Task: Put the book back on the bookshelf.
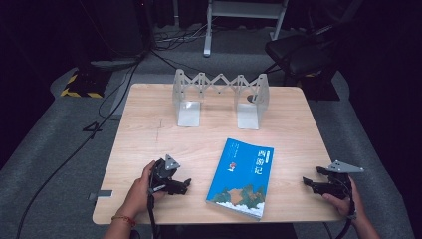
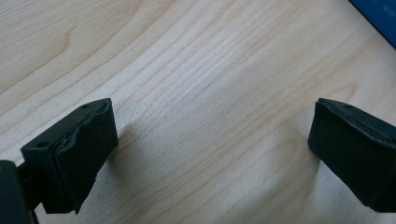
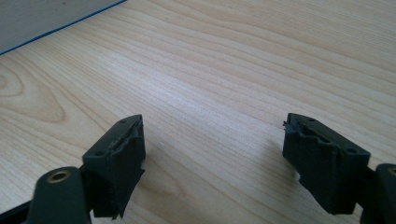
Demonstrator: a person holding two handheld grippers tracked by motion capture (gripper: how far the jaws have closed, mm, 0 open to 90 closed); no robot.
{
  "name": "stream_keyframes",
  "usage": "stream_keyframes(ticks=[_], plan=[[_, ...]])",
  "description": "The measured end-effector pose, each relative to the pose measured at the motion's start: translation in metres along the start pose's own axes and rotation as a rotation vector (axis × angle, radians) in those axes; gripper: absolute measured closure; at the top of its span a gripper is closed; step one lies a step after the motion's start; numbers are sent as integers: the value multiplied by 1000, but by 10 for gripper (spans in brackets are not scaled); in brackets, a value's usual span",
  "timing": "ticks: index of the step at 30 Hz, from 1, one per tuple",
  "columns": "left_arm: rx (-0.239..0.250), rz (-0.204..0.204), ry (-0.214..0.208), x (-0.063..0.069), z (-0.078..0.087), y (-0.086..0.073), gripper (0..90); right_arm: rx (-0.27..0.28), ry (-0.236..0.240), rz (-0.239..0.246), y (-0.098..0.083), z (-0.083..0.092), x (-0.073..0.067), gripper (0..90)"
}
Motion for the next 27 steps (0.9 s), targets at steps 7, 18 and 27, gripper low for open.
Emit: stream_keyframes(ticks=[7, 18, 27], plan=[[-5, -85, -76, 5, 3, -3, 20, 2, 5, 9, 0, 0, -2, 217], [-27, -147, -140, 31, 8, -8, 2, -20, 99, 146, 13, -6, -26, 263], [-19, -208, -192, 67, 0, -1, 2, -54, 229, 289, 40, -24, -80, 272]])
Point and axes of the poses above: each handheld gripper's, and its own axes: z roughly backward along the jaws, y roughly out of its top, x roughly to its right, the point moved 3 cm from there along -z, roughly forward along the jaws
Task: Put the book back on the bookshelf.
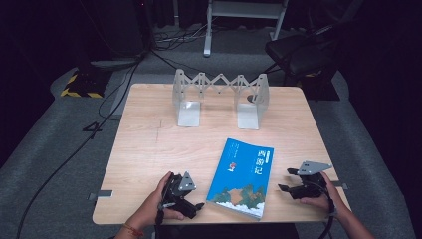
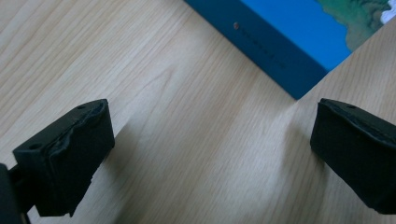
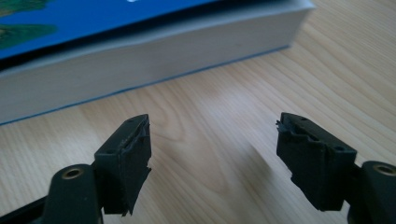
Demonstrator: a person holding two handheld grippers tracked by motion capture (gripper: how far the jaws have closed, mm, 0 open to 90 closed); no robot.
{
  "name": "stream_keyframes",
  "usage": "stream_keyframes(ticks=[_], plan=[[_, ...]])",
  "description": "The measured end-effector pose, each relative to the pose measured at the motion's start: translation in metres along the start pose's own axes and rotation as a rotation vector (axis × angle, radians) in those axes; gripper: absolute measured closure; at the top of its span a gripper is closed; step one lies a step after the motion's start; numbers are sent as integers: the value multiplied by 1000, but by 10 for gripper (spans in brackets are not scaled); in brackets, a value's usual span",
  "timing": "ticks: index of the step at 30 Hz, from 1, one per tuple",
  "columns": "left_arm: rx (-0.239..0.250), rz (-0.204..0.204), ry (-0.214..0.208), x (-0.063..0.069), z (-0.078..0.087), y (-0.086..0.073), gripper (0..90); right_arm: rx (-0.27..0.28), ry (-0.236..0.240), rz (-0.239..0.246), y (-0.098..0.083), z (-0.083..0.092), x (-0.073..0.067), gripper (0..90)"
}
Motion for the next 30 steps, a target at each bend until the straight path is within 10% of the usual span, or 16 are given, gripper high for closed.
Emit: stream_keyframes(ticks=[14, 21, 30], plan=[[12, -23, -19, -3, -7, 7, 0, -1, 40, -4, 16, -25, -8, 257], [7, 73, 65, -29, -12, 15, 3, 10, 20, -18, 19, -29, 0, 258], [4, 71, 60, -59, -23, 29, 0, 11, -15, -48, 28, -36, 15, 256]])
Point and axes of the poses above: each handheld gripper's, and its own axes: z roughly backward along the jaws, y roughly out of its top, x roughly to its right, the point moved 3 cm from there along -z, roughly forward along the jaws
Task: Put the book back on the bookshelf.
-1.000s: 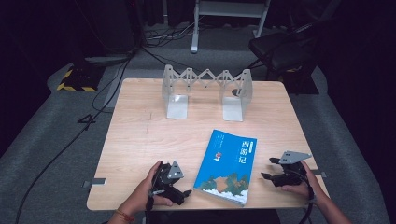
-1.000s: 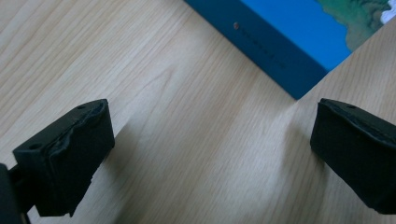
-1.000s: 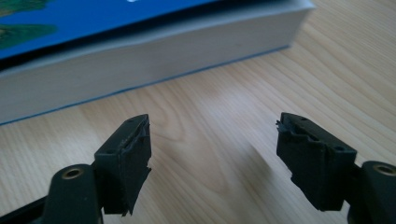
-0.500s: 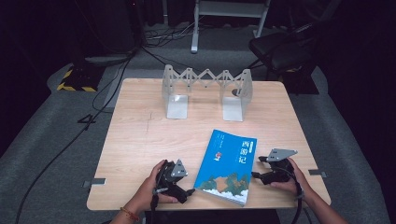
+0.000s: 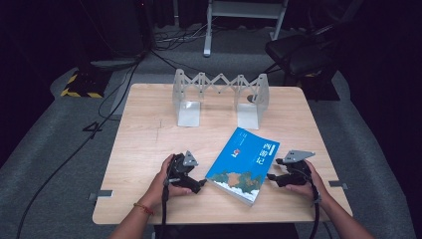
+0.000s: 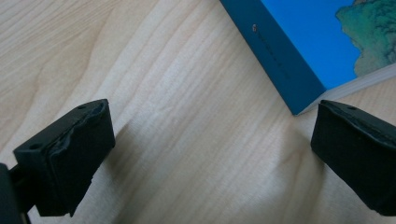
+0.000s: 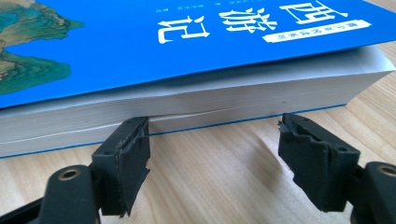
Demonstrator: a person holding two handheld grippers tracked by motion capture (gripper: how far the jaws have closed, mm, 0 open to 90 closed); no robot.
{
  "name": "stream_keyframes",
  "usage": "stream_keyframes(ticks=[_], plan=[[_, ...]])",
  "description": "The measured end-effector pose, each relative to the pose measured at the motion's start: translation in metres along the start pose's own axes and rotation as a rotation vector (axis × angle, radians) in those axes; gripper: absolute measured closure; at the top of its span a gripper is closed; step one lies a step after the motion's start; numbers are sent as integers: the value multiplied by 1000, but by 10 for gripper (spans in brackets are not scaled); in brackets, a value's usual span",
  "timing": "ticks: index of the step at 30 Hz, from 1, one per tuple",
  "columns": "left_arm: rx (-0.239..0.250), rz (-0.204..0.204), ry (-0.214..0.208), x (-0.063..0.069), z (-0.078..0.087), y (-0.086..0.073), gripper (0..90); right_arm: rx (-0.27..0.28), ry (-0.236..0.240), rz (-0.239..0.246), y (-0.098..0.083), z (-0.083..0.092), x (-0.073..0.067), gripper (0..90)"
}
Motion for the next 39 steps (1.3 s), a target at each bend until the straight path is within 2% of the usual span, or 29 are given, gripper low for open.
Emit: stream_keyframes(ticks=[6, 12, 16, 18, 25, 29, 36, 39], plan=[[4, 14, 23, 3, 2, -2, 6, 32, -4, 4, -4, 1, -3, 291], [3, 9, 17, 6, 3, -3, 6, 66, -18, 27, -2, 4, -5, 300], [2, 8, 15, 6, 3, -4, 6, 108, -19, 13, 4, 11, -7, 326], [3, 8, 14, 6, 3, -4, 5, 106, -26, 17, 5, 12, -7, 329], [4, 5, 9, 9, 4, -5, 6, 91, -4, 16, 10, 12, -10, 373], [4, 3, 8, 9, 4, -5, 6, 79, -12, 53, 13, 11, -17, 380], [-10, 3, 12, 13, 5, -5, 6, 110, -5, 43, 21, 17, -22, 393], [-20, -11, 1, 17, 7, -4, 32, 115, -7, 61, 25, 20, -26, 394]])
Point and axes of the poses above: each handheld gripper's, and its own axes: z roughly backward along the jaws, y roughly out of its top, x roughly to its right, the point moved 3 cm from there along -z, roughly forward along the jaws
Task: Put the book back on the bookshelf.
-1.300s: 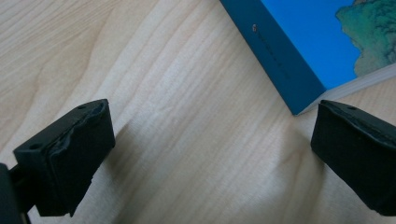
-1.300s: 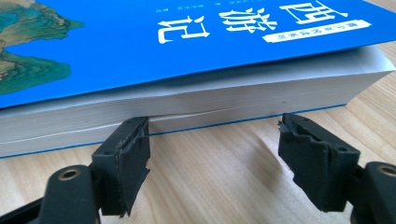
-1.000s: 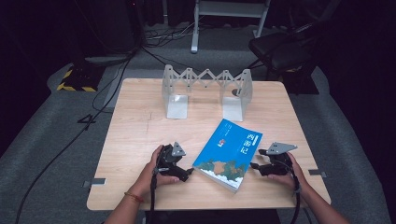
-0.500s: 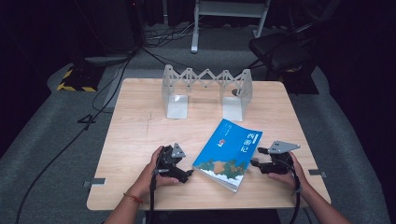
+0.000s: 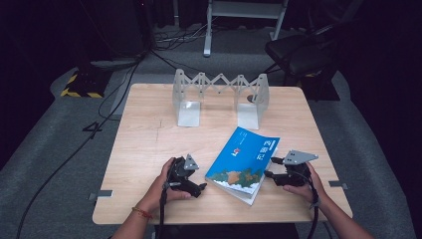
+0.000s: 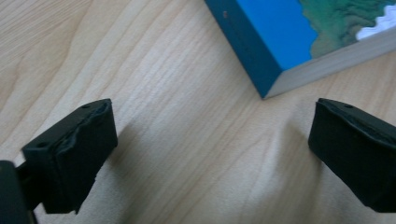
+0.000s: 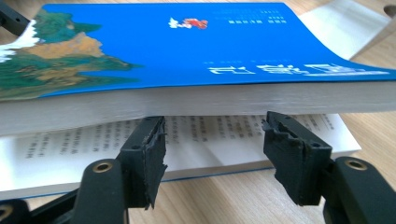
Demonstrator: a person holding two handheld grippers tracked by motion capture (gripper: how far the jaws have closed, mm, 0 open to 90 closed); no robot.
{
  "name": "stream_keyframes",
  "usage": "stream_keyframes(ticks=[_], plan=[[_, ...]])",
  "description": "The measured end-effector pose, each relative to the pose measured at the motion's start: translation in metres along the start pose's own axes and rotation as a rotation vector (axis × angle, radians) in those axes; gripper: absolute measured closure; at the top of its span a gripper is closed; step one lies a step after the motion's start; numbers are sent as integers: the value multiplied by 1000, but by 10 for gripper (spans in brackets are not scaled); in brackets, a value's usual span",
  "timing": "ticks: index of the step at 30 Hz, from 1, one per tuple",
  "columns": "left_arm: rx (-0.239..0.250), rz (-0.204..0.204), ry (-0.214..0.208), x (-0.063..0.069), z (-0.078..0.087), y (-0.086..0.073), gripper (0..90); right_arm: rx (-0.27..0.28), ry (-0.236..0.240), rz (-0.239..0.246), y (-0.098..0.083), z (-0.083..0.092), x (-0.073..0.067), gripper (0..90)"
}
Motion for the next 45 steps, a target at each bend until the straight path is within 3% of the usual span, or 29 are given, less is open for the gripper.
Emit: stream_keyframes(ticks=[4, 5, 7, 8, 10, 15, 18, 22, 23, 24, 25, 28, 32, 36, 40, 41, 45], plan=[[17, -31, -22, 9, 5, 4, 212, 16, -2, 0, 8, 1, -1, 387], [17, -31, -22, 9, 5, 4, 171, 16, -2, 0, 8, 1, -1, 387], [57, -55, -34, 17, 10, 9, 156, 40, 3, -16, 15, 2, 0, 387], [83, -67, -50, 22, 14, 14, 191, 46, 3, -16, 18, 3, 1, 387], [118, -73, -60, 30, 19, 20, 157, 53, -1, -12, 24, 2, 0, 387], [203, -124, -129, 60, 21, 40, 168, 55, -3, -19, 27, 2, 0, 384], [205, -148, -154, 77, 14, 49, 187, 54, -1, -33, 28, 2, 1, 375], [196, -179, -137, 88, 6, 56, 229, 58, -7, -35, 31, 1, 1, 374], [196, -186, -117, 90, 4, 57, 229, 59, -10, -34, 32, 1, 0, 374], [199, -181, -107, 90, 2, 58, 232, 63, -11, -35, 34, 1, 1, 374], [226, -132, -111, 89, -1, 61, 239, 64, -10, -38, 34, 1, 1, 374], [217, -134, -79, 88, -6, 62, 260, 63, -6, -45, 37, 1, 1, 374], [229, -130, -67, 88, -9, 64, 325, 70, -7, -47, 38, 0, 1, 370], [247, -88, -9, 90, -16, 65, 333, 80, 0, -62, 37, -1, 2, 354], [287, -119, 25, 97, -17, 68, 401, 86, 6, -82, 36, -3, 4, 340], [291, -137, 29, 97, -16, 68, 454, 89, 8, -84, 35, -4, 4, 331], [292, -166, 25, 96, -14, 67, 524, 90, 3, -81, 34, -4, 4, 328]])
Point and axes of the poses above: each handheld gripper's, and its own axes: z roughly backward along the jaws, y roughly out of its top, x roughly to its right, the point moved 3 cm from there along -z, roughly forward along the jaws
